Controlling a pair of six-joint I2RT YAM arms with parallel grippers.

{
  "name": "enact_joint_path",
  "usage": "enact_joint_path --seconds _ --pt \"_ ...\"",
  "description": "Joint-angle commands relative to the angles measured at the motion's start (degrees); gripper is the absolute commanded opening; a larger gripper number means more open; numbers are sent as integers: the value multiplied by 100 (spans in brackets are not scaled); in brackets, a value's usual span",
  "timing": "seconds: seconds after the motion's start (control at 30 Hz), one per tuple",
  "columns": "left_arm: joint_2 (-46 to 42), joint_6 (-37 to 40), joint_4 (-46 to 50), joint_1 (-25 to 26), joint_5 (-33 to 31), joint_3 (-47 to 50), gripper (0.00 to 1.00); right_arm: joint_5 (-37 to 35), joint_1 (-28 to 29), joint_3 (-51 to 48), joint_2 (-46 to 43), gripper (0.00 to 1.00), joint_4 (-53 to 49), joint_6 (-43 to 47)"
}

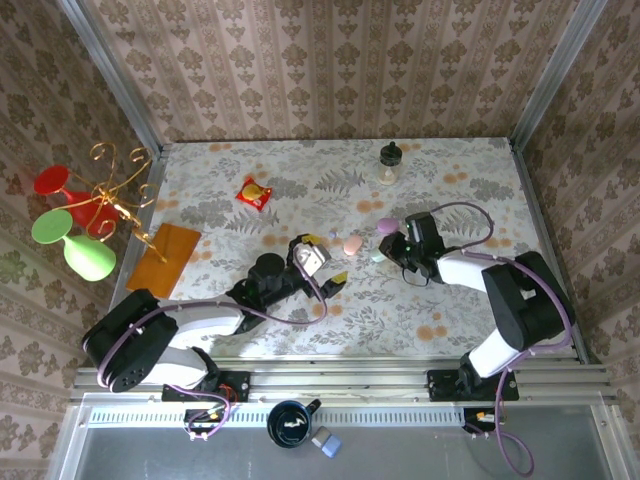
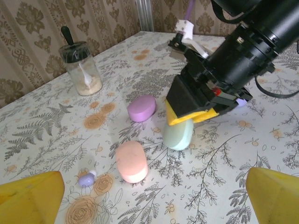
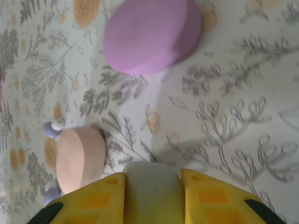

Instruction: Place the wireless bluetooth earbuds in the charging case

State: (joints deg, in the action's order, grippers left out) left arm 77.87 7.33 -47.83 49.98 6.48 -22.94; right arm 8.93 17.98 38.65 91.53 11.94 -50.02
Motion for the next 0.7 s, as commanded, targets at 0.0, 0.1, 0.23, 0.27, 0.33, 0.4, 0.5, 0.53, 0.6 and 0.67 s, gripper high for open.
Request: enact_joint_path --seconds 0.0,0.1,0.23,0.27,0.33,0.4,0.5,0.53,0.6,0.67 --pt "87 36 -49 65 -142 -114 100 -286 -8 318 171 26 -77 243" --pt "113 -87 -19 65 -239 -148 100 -430 11 483 68 40 -472 486" --pt "140 -176 64 68 -415 -198 100 -879 41 598 -387 59 -1103 881" --pt "150 -214 53 63 -443 -194 100 -1041 47 608 -557 63 -1289 972" --pt "175 -196 64 60 -419 -219 100 -1460 52 585 -914 67 -1648 1101" --pt "218 -184 79 56 -390 -259 100 -2076 52 491 -1369 71 -2053 1147" --pt "279 -197 78 56 -374 -313 100 -2965 64 283 -1936 74 -2646 1248" --pt "290 -197 81 56 -374 -337 100 -3235 65 239 -2082 74 -2863 1248" --pt "338 -167 78 61 -375 -382 100 -3716 58 67 -2378 75 -3186 1284" --pt "398 -131 79 50 -362 -439 100 -3906 58 -74 -2556 76 -3405 1290"
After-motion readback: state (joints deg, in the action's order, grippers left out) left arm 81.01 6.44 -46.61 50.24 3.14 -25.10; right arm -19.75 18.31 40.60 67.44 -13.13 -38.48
